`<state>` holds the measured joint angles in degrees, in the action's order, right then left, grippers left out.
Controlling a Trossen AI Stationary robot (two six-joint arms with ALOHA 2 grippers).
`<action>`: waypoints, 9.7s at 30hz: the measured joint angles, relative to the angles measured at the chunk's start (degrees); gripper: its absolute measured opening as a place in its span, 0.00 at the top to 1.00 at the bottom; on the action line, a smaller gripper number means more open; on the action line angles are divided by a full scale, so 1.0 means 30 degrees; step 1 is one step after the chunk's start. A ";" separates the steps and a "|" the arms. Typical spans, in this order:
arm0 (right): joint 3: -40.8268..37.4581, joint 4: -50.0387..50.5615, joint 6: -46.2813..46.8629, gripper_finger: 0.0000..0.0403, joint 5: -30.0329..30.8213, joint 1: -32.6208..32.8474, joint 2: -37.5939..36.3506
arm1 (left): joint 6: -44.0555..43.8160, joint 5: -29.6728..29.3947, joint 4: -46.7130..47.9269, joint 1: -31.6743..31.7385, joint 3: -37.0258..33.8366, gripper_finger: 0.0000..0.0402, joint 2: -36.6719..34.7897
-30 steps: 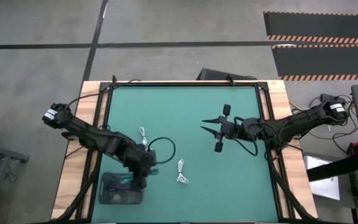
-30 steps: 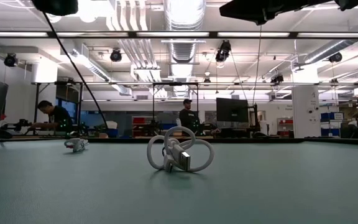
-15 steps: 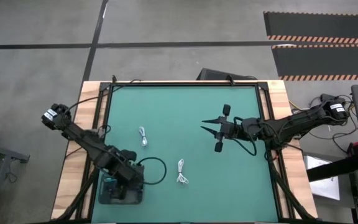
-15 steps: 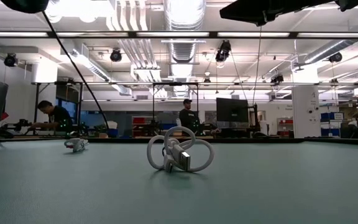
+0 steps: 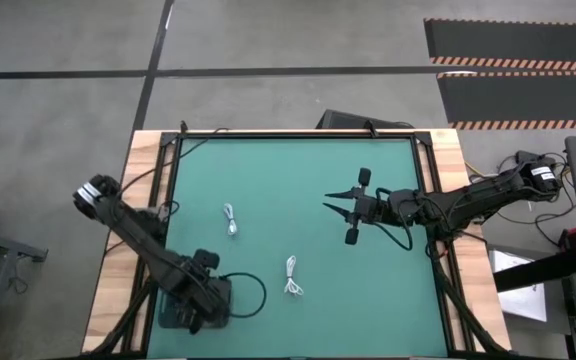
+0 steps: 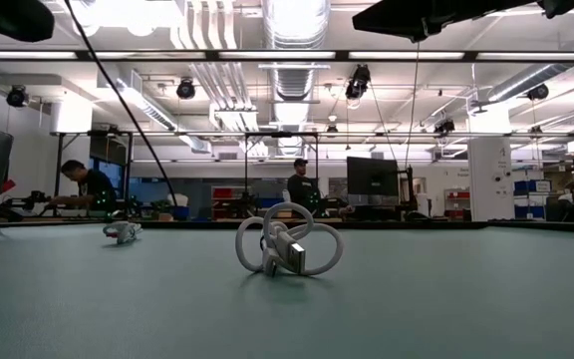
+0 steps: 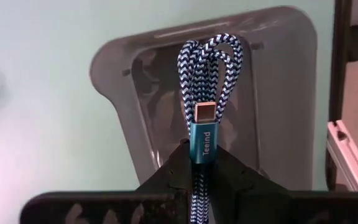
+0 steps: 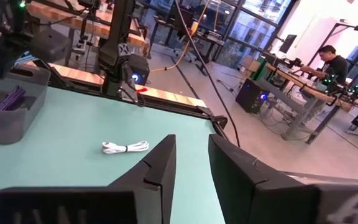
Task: Pick and place USB-C Cables
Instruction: Put the blue black charger cable into the black bin, then put the top white charger cable into the black bin
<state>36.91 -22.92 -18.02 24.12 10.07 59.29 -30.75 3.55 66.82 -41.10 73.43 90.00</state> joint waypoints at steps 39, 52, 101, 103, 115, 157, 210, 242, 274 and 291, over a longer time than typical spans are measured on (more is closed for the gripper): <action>-0.0022 0.0488 0.0007 0.79 0.0000 0.0000 0.0007 | -0.3187 -0.1231 -0.1263 -0.0342 -0.1261 0.97 0.0480; -0.0022 0.0524 0.0007 0.80 0.0000 0.0000 0.0007 | -0.3180 -0.1238 -0.2442 -0.0349 -0.2470 0.97 0.0458; -0.0022 0.0560 0.0013 0.79 0.0000 0.0000 0.0007 | -0.3449 -0.1238 -0.5716 -0.0357 -0.5260 0.97 0.0422; -0.0022 0.0561 0.0015 0.79 0.0000 0.0000 0.0007 | -0.3654 -0.1238 -0.5705 -0.0357 -0.5260 0.97 0.0422; -0.0022 0.0557 0.0011 0.79 -0.0003 0.0000 0.0007 | -0.3656 -0.1200 -0.5686 -0.0378 -0.5260 0.97 0.0422; -0.0022 0.0577 0.0146 0.79 -0.0007 0.0000 0.0007 | -0.3668 -0.0874 -0.7259 -0.0400 -0.6732 0.97 0.0466; -0.0015 0.1266 0.1705 0.79 -0.0007 0.0007 0.0007 | -0.6065 -0.2267 -0.5921 0.6805 -0.3061 0.91 -0.3126; -0.0289 0.9580 0.1712 0.79 -0.0015 0.0007 -0.3534 | -1.3955 -0.5189 -0.5971 1.3078 -0.3599 0.91 -0.3053; -0.1275 0.9398 0.1290 0.79 -0.0066 0.0007 -0.4998 | -1.6283 -0.5020 -0.4927 1.3391 -0.5961 0.69 -0.1079; -0.1319 0.9391 0.1282 0.79 -0.0036 0.0007 -0.4998 | -1.6651 -0.5365 -0.7185 1.3433 -0.8131 0.63 -0.1006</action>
<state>32.95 5.26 -14.17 24.01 10.09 44.29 -80.71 -12.54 45.26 -0.80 49.04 86.98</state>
